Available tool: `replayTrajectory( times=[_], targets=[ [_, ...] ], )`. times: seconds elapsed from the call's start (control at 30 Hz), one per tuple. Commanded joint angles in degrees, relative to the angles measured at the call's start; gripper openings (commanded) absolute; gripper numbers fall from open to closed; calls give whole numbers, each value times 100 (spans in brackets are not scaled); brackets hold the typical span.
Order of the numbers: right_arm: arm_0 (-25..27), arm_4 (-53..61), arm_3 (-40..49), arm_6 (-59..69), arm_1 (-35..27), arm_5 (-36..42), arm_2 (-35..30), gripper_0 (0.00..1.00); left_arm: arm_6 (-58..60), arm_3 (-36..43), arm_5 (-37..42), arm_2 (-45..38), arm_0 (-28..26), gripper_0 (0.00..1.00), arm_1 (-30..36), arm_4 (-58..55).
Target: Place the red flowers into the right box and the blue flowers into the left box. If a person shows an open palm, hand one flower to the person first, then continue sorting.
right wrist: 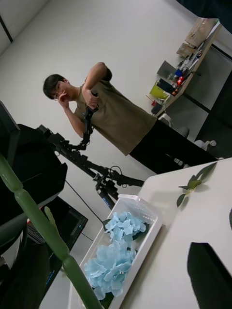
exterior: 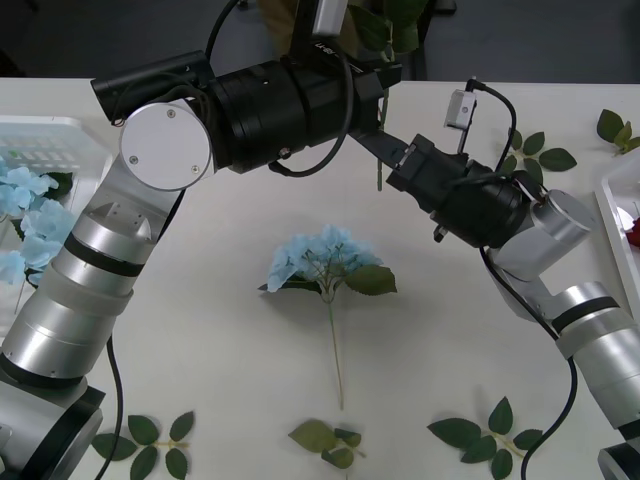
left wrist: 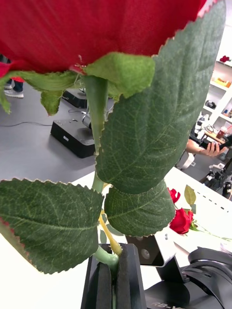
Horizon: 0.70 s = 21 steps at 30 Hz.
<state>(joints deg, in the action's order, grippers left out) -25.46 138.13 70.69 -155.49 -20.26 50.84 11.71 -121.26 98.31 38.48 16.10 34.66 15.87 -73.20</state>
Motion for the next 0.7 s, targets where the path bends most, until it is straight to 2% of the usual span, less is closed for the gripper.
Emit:
replayTrajectory(
  times=[0.03,0.07,0.1,0.43,0.47,0.5,0.7],
  targets=[
    [-267,73,103,49,128,-30,94,26,-20,171,54,42,-91,0,197,104],
    [-258,73,103,49,128,-30,103,8,-20,171,54,42,-100,0,197,69],
    [-267,73,103,49,128,-30,103,2,-11,171,54,42,-100,0,197,69],
    [-284,196,191,49,93,-30,103,0,32,162,54,51,-118,1,197,96],
    [-284,205,209,49,93,-30,103,0,50,162,54,42,-127,17,197,78],
    [-284,240,226,49,75,-30,103,0,59,171,54,42,-162,100,197,78],
    [-284,249,253,49,57,-30,94,0,59,171,54,68,-206,100,170,78]
  ],
)
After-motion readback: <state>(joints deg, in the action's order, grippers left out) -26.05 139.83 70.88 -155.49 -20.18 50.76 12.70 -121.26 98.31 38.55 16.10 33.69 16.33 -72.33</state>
